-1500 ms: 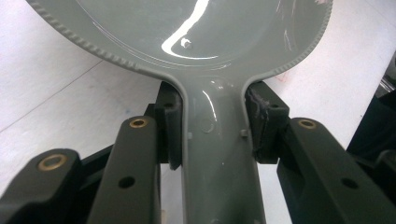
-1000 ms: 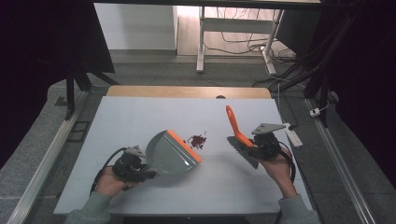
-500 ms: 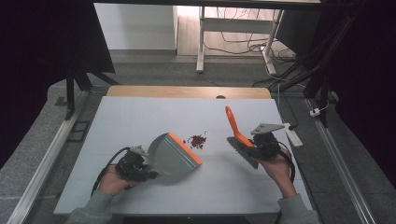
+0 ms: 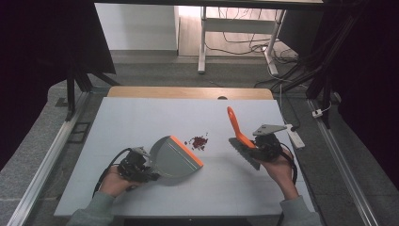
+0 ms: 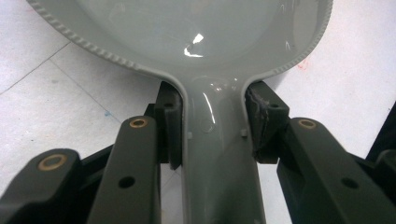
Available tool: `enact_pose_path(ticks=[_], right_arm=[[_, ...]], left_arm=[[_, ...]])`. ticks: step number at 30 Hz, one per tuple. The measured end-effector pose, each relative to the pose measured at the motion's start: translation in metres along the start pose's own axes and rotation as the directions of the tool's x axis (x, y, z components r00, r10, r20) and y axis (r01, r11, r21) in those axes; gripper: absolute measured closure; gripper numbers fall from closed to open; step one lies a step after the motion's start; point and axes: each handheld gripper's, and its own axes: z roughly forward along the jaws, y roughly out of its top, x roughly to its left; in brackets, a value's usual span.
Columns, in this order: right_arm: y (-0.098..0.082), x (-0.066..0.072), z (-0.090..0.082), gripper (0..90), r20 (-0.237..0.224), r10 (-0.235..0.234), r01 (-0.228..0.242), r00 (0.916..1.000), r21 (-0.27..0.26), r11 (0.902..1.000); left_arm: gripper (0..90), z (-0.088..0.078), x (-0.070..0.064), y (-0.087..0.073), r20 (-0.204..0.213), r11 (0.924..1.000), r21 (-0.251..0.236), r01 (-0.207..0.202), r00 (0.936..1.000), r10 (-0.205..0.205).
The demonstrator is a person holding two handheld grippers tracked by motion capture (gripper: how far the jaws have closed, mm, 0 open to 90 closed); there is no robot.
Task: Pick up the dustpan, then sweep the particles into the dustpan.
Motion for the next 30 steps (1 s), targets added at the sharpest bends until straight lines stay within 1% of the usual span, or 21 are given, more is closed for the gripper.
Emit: enact_pose_path(ticks=[7, 9, 11, 12, 14, 16, 20, 23, 28, 30], right_arm=[[0.007, 0.003, 0.003, 70.3, 0.003, -0.005, 0.005, 1.0000, -0.025, 0.9997], [0.012, 0.005, 0.007, 70.3, 0.005, -0.009, 0.009, 0.9999, -0.022, 0.9997], [0.017, 0.007, 0.012, 70.4, 0.007, -0.024, 0.024, 0.9997, -0.015, 0.9996], [0.023, 0.008, 0.019, 70.4, 0.006, -0.026, 0.026, 0.9996, -0.018, 0.9995], [0.025, 0.008, 0.021, 70.4, 0.005, -0.023, 0.023, 0.9997, -0.019, 0.9996], [0.030, 0.008, 0.028, 70.3, 0.007, -0.028, 0.029, 0.9996, -0.021, 0.9994], [0.042, 0.006, 0.041, 70.3, 0.008, -0.014, 0.014, 0.9999, -0.016, 0.9998], [0.052, 0.006, 0.051, 70.4, 0.015, -0.025, 0.025, 0.9996, -0.008, 0.9997], [0.067, 0.003, 0.071, 70.4, 0.029, -0.025, 0.024, 0.9993, 0.033, 0.9992], [0.071, 0.000, 0.078, 70.4, 0.037, -0.017, 0.015, 0.9992, 0.046, 0.9988]], left_arm=[[61.3, 0.000, 0.001, -0.001, 0.003, 1.0000, -0.001, 0.003, 1.0000, -0.003], [61.3, 0.000, 0.001, -0.001, 0.003, 1.0000, -0.002, 0.005, 1.0000, -0.005], [61.3, 0.000, 0.001, -0.001, 0.005, 1.0000, -0.002, 0.006, 1.0000, -0.006], [61.3, 0.000, 0.001, -0.001, 0.006, 1.0000, -0.002, 0.007, 1.0000, -0.007], [61.2, 0.000, 0.002, -0.001, 0.008, 1.0000, -0.001, 0.005, 1.0000, -0.005], [61.2, 0.000, 0.002, -0.001, 0.009, 1.0000, -0.001, 0.005, 0.9999, -0.005], [61.2, 0.000, 0.002, -0.001, 0.009, 1.0000, -0.002, 0.007, 0.9999, -0.007], [61.3, 0.000, 0.002, 0.000, 0.010, 1.0000, 0.000, 0.006, 0.9999, -0.006], [61.3, 0.000, 0.002, 0.000, 0.014, 1.0000, 0.000, 0.007, 0.9999, -0.007], [61.2, 0.000, 0.002, 0.000, 0.015, 1.0000, 0.000, 0.005, 0.9999, -0.005]])
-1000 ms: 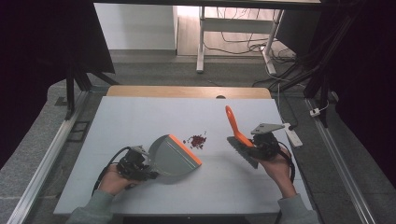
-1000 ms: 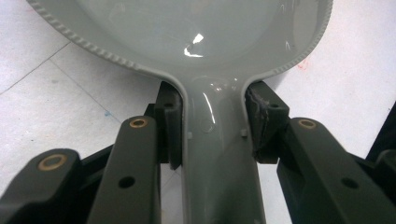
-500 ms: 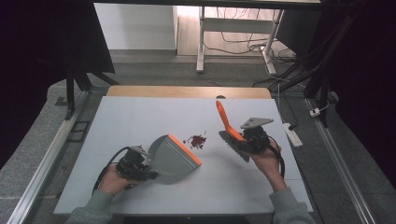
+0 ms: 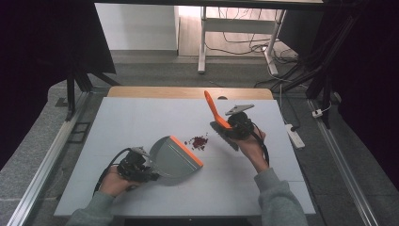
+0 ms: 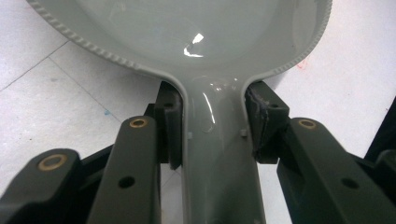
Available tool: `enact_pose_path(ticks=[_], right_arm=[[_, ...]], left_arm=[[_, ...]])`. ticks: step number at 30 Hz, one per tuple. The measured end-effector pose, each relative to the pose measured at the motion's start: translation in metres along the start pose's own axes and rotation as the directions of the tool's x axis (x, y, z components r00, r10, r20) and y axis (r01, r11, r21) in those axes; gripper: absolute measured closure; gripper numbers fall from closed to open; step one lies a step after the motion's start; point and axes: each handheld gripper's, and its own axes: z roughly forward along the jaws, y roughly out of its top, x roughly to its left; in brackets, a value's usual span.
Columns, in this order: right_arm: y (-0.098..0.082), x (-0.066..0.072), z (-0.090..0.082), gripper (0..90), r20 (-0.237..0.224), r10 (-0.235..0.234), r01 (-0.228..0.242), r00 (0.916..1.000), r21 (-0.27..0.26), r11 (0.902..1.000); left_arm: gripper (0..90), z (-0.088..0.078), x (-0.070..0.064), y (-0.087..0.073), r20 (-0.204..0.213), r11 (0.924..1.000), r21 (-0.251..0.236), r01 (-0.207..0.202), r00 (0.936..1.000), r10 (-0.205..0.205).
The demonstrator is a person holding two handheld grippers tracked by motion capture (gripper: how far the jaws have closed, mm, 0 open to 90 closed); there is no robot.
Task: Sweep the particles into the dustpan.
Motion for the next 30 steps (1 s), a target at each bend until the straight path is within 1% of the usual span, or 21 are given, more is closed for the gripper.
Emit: enact_pose_path(ticks=[3, 4, 6, 11, 20, 22, 25, 30], right_arm=[[0.004, -0.004, 0.013, 70.4, 0.013, 0.007, -0.007, 0.9999, 0.028, 0.9996], [0.005, -0.005, 0.016, 70.4, 0.013, 0.002, -0.003, 0.9999, 0.035, 0.9994], [0.007, -0.007, 0.024, 70.4, 0.021, 0.011, -0.013, 0.9997, 0.055, 0.9984], [0.012, -0.010, 0.040, 70.4, 0.025, 0.015, -0.017, 0.9996, 0.094, 0.9954], [0.020, -0.005, 0.057, 70.4, 0.025, -0.001, -0.002, 0.9997, 0.128, 0.9917], [0.020, -0.005, 0.060, 70.4, 0.024, -0.006, 0.002, 0.9997, 0.133, 0.9911], [0.021, -0.003, 0.062, 70.4, 0.025, 0.002, -0.005, 0.9997, 0.145, 0.9895], [0.021, -0.003, 0.067, 70.4, 0.023, 0.000, -0.004, 0.9997, 0.157, 0.9876]], left_arm=[[61.2, 0.000, 0.000, 0.000, 0.003, 1.0000, 0.001, -0.002, 1.0000, 0.002], [61.3, 0.000, 0.000, 0.000, 0.004, 1.0000, 0.001, -0.002, 1.0000, 0.002], [61.2, 0.000, 0.000, 0.000, 0.004, 1.0000, 0.001, -0.003, 1.0000, 0.003], [61.3, 0.000, 0.000, 0.000, 0.006, 1.0000, 0.000, -0.002, 1.0000, 0.002], [61.2, 0.000, 0.000, 0.000, 0.010, 1.0000, -0.001, -0.002, 1.0000, 0.002], [61.3, 0.000, 0.000, 0.000, 0.011, 1.0000, -0.001, -0.002, 0.9999, 0.002], [61.2, 0.000, 0.000, 0.000, 0.011, 1.0000, -0.001, -0.002, 0.9999, 0.002], [61.3, 0.000, 0.000, 0.000, 0.010, 1.0000, 0.000, -0.002, 0.9999, 0.002]])
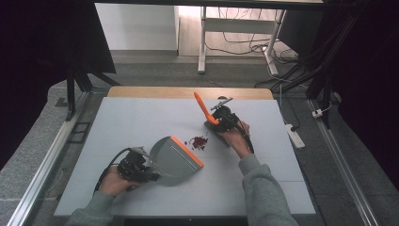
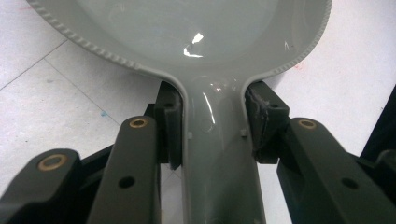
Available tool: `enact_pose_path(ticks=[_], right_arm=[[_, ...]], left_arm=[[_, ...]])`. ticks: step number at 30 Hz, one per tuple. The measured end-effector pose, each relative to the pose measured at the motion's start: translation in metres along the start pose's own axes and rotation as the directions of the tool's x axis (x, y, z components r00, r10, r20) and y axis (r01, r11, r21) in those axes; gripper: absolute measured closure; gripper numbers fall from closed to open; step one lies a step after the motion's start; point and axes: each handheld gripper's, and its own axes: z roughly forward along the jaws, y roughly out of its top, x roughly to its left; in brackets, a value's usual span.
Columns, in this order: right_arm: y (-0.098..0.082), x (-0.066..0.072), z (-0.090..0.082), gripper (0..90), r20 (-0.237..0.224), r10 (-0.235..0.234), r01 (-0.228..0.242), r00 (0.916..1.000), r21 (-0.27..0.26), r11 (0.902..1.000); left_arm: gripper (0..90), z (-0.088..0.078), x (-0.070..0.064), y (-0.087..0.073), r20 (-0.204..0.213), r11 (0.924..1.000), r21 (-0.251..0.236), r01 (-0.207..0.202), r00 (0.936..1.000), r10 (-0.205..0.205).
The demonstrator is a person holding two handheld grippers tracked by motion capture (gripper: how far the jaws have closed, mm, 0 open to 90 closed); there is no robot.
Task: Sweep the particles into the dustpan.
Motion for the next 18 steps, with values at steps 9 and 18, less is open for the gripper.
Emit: enact_pose_path(ticks=[9, 18], right_arm=[[0.004, 0.005, 0.005, 70.4, -0.019, -0.014, 0.014, 0.9997, 0.015, 0.9998], [0.007, 0.015, 0.006, 70.4, -0.028, -0.051, 0.051, 0.9983, 0.022, 0.9984]], left_arm=[[61.3, 0.000, 0.000, 0.000, 0.000, 1.0000, 0.000, 0.000, 1.0000, 0.000], [61.3, 0.001, 0.000, 0.001, 0.000, 1.0000, 0.002, -0.003, 1.0000, 0.003]])
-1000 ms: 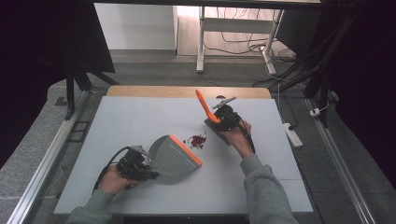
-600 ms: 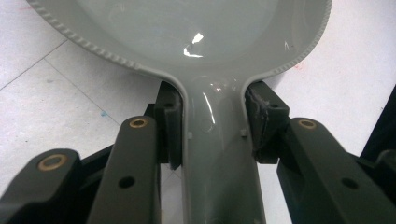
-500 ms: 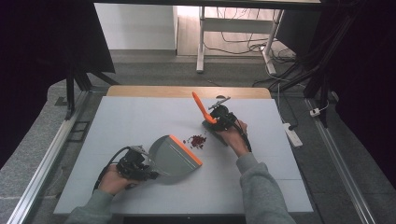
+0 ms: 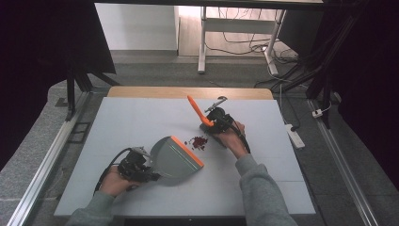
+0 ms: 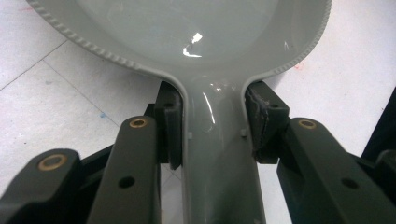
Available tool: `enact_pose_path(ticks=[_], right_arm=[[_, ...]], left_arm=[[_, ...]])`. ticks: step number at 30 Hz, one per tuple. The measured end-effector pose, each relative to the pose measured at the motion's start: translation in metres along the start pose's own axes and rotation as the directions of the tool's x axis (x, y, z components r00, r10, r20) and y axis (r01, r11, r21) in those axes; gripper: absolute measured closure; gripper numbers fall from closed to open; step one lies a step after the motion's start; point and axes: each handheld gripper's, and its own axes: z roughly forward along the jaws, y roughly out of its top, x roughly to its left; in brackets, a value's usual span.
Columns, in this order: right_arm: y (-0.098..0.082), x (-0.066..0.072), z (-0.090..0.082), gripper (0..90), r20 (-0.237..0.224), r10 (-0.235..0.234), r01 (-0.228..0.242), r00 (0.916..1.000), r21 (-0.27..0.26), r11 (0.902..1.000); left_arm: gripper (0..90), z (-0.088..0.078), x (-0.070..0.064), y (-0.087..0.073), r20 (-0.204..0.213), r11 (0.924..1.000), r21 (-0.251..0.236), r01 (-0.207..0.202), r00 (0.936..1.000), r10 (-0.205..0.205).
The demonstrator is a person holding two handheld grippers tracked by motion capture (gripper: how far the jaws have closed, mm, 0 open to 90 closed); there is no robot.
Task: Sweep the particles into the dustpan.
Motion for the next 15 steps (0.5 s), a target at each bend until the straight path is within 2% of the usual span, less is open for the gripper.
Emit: enact_pose_path(ticks=[4, 12, 15], right_arm=[[0.001, 0.003, 0.000, 70.5, -0.021, 0.002, -0.002, 0.9998, -0.001, 1.0000], [0.004, 0.018, 0.001, 70.4, -0.050, -0.051, 0.050, 0.9975, -0.004, 0.9987], [0.004, 0.022, 0.001, 70.4, -0.053, -0.052, 0.052, 0.9972, -0.005, 0.9986]], left_arm=[[61.2, 0.000, 0.000, 0.000, 0.001, 1.0000, -0.003, 0.004, 1.0000, -0.004], [61.2, 0.000, 0.000, 0.000, -0.001, 1.0000, 0.002, -0.002, 1.0000, 0.002], [61.2, 0.000, 0.000, 0.000, 0.000, 1.0000, 0.001, -0.001, 1.0000, 0.001]])
